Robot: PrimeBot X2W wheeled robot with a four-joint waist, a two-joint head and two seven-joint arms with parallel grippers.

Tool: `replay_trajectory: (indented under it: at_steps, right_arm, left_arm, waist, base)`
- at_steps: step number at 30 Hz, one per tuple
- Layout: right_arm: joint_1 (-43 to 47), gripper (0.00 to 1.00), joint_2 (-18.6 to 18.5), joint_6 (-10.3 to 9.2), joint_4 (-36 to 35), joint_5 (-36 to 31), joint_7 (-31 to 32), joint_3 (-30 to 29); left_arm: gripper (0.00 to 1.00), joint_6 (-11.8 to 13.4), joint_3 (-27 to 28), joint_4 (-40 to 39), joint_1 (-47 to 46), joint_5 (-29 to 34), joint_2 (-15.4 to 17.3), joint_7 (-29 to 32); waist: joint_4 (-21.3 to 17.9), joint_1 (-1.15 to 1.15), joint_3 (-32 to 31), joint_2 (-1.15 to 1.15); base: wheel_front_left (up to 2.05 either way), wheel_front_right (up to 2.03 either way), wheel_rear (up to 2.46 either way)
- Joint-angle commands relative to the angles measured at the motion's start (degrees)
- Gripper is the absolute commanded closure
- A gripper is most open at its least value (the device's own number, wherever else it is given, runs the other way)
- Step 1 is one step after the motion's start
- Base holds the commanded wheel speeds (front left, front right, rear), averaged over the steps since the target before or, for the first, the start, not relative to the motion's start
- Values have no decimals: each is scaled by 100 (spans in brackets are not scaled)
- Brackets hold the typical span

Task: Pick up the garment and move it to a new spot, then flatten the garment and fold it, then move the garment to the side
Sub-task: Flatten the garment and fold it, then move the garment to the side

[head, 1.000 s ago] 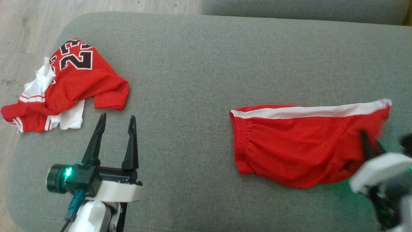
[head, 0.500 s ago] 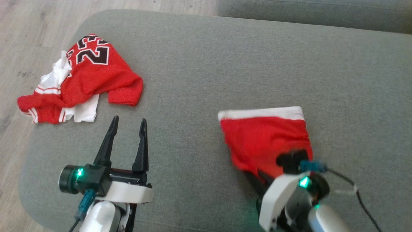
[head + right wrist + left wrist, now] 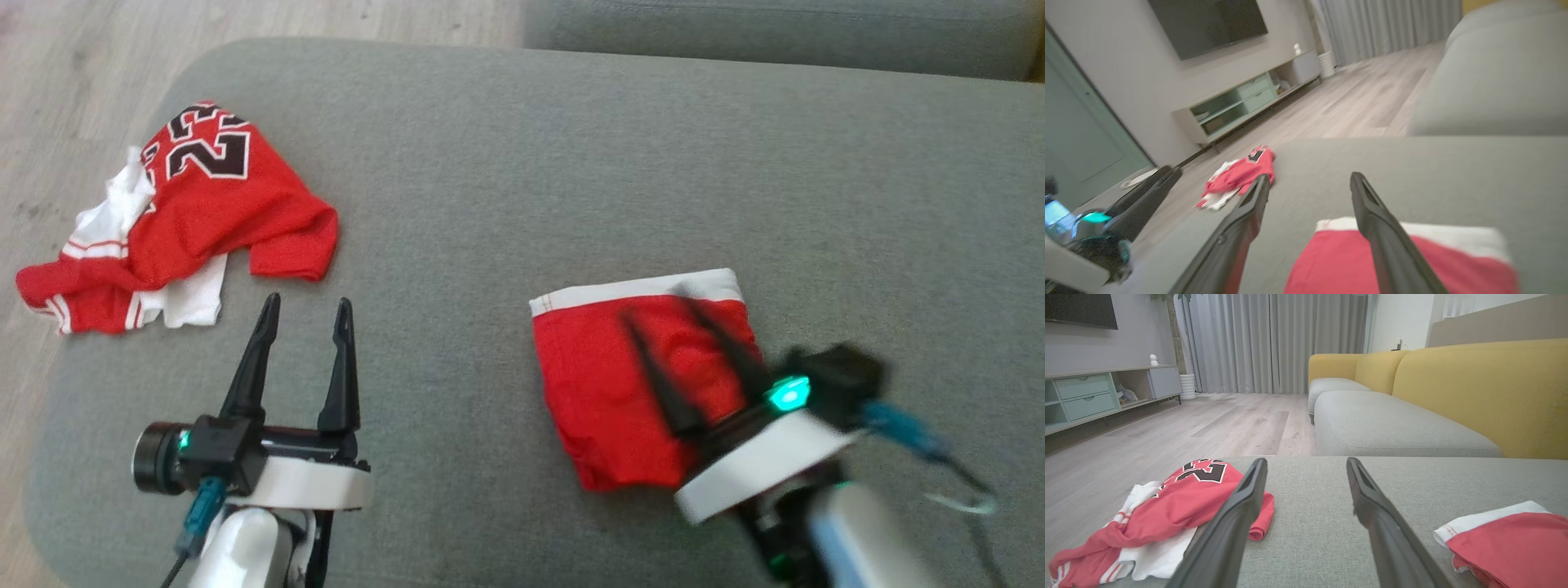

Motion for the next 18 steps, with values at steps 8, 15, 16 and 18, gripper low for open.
replay_trajectory:
  at_steps: [8,15,16,18]
  right_arm:
    - [210,0,-100,-4,-755,-894,-200,-1795]
    - [841,0,-46,-4,-1011,-1085,40,-2622]
    - [918,0,-29,-4,-1044,-1084,66,-2616]
    - [1058,0,4,-4,-1078,-1073,133,-2565]
  left_arm:
    - [0,74,400,-110,111,88,144,-29]
    - [0,104,441,8,254,76,259,-7]
    - [0,112,450,16,289,73,280,1]
    - [0,133,467,33,375,57,317,45]
  waist:
    - [-347,0,-189,0]
    - [-549,0,-359,0]
    - [-576,0,-402,0]
    - [-621,0,-499,0]
  base:
    - [0,0,0]
    - [0,0,0]
    - [0,0,0]
    - [0,0,0]
